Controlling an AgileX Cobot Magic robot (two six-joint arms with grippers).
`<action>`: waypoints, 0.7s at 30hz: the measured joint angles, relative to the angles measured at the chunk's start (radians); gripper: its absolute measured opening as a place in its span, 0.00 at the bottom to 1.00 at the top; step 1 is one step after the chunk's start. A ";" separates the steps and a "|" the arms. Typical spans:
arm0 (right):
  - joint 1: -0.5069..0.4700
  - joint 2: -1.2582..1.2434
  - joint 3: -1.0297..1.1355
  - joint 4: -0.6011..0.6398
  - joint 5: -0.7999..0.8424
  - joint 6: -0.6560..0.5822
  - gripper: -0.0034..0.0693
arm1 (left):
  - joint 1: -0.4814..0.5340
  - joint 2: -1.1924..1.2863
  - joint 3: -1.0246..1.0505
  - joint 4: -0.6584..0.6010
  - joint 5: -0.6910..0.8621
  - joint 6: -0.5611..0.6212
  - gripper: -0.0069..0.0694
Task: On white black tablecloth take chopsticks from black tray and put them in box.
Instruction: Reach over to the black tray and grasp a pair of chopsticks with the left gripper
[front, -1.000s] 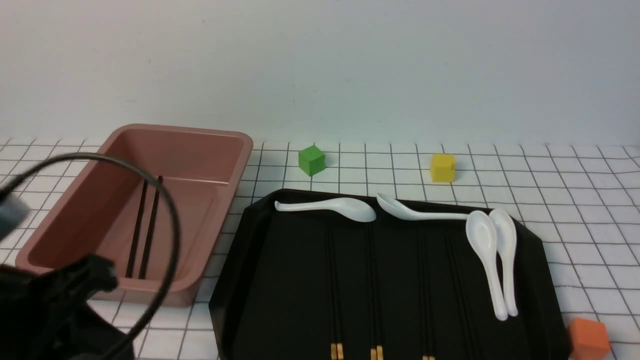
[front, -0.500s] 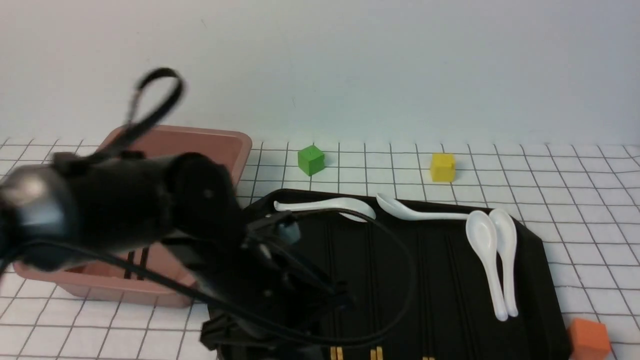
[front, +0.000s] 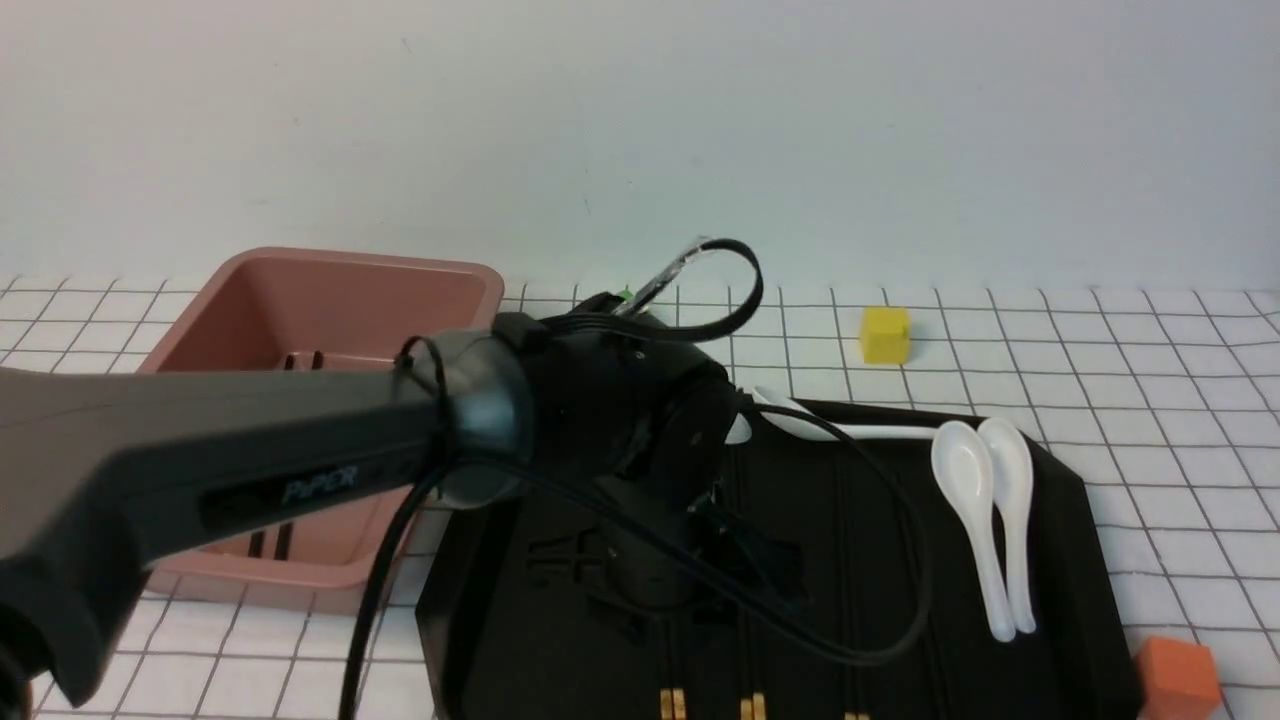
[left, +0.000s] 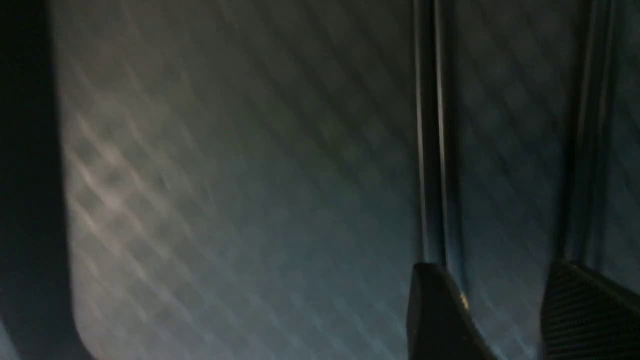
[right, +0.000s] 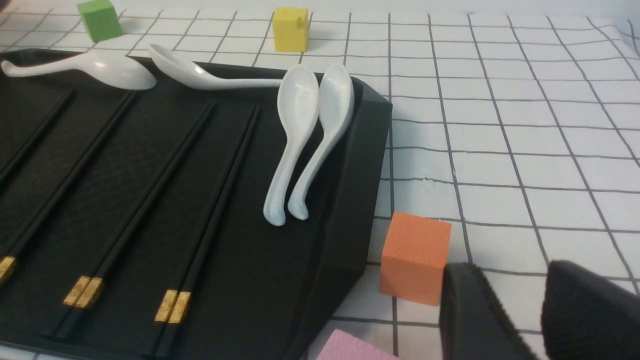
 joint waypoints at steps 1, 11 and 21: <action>0.000 0.000 0.000 0.000 0.000 0.000 0.38 | 0.000 0.004 -0.002 0.006 -0.004 -0.002 0.50; 0.000 0.000 0.000 0.000 0.000 0.000 0.38 | 0.000 0.073 -0.003 0.010 -0.059 -0.008 0.50; 0.000 0.000 0.000 0.000 0.001 0.000 0.38 | 0.000 0.112 -0.022 0.004 -0.009 -0.008 0.32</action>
